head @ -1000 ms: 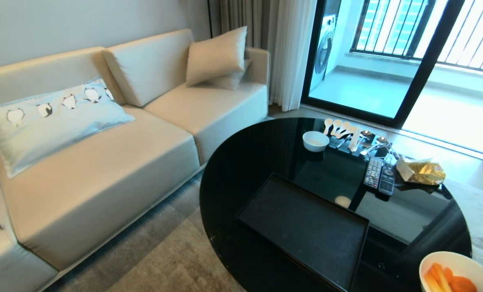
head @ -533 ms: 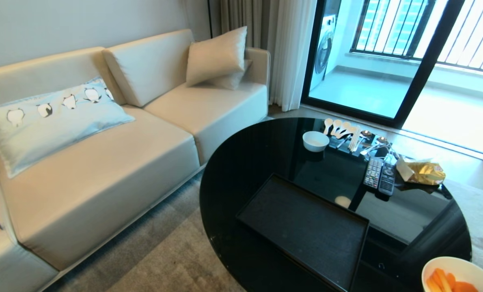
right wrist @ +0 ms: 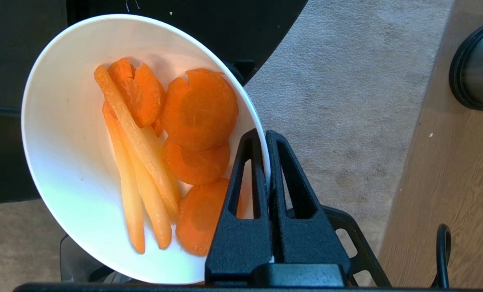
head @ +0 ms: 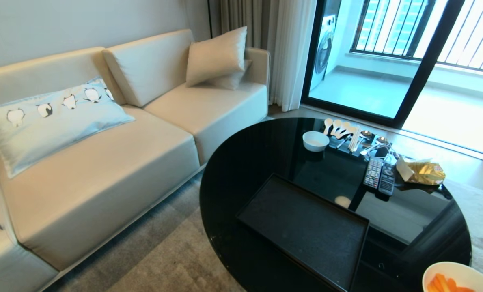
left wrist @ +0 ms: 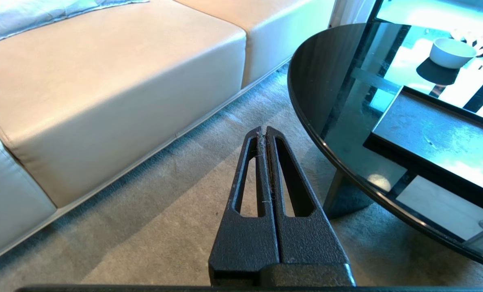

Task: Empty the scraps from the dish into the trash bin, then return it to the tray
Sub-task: Move the bowl over the trash can

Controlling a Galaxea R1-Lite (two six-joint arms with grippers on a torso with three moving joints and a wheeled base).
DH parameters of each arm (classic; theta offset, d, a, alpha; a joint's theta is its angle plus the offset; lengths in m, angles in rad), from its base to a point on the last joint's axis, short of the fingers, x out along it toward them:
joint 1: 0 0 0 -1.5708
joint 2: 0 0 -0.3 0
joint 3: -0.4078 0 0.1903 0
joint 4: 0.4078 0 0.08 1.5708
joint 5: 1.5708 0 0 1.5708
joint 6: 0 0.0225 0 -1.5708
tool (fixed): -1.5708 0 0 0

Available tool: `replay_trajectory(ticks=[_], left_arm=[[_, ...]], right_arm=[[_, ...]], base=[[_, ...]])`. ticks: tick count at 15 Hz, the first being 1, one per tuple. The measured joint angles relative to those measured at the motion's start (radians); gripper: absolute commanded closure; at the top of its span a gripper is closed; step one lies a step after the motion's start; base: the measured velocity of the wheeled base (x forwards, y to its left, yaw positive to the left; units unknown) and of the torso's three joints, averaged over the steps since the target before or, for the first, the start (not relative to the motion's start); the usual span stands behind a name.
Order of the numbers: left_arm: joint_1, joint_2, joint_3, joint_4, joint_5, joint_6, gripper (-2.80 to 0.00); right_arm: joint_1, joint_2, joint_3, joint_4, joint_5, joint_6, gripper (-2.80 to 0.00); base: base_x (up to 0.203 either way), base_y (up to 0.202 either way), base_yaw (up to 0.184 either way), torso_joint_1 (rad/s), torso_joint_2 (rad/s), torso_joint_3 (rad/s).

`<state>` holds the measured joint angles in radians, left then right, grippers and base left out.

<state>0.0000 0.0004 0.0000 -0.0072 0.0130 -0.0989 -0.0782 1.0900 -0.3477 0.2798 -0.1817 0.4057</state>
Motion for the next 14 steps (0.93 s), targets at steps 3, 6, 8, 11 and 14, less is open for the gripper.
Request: replay_trajectory(ticks=[3,6,8,11,14], left_arm=[[0.0,0.0,0.0,0.0,0.0,0.0,0.0],[0.0,0.0,0.0,0.0,0.0,0.0,0.0],[0.0,0.0,0.0,0.0,0.0,0.0,0.0],[0.0,0.0,0.0,0.0,0.0,0.0,0.0],[0.0,0.0,0.0,0.0,0.0,0.0,0.0]], right_arm=[[0.0,-0.003,0.005,-0.001,0.005,0.0,0.0],[0.0,-0.004,0.005,-0.001,0.013,0.0,0.0],[0.0,-0.004,0.005,-0.001,0.015,0.0,0.0],[0.0,-0.004,0.013,-0.004,0.03,0.0,0.0],[0.0,-0.006,0.022,-0.008,0.03,0.0,0.0]], base=[[0.0,0.0,0.0,0.0,0.0,0.0],[0.0,0.0,0.0,0.0,0.0,0.0],[0.0,0.0,0.0,0.0,0.0,0.0],[0.0,0.0,0.0,0.0,0.0,0.0],[0.0,0.0,0.0,0.0,0.0,0.0]])
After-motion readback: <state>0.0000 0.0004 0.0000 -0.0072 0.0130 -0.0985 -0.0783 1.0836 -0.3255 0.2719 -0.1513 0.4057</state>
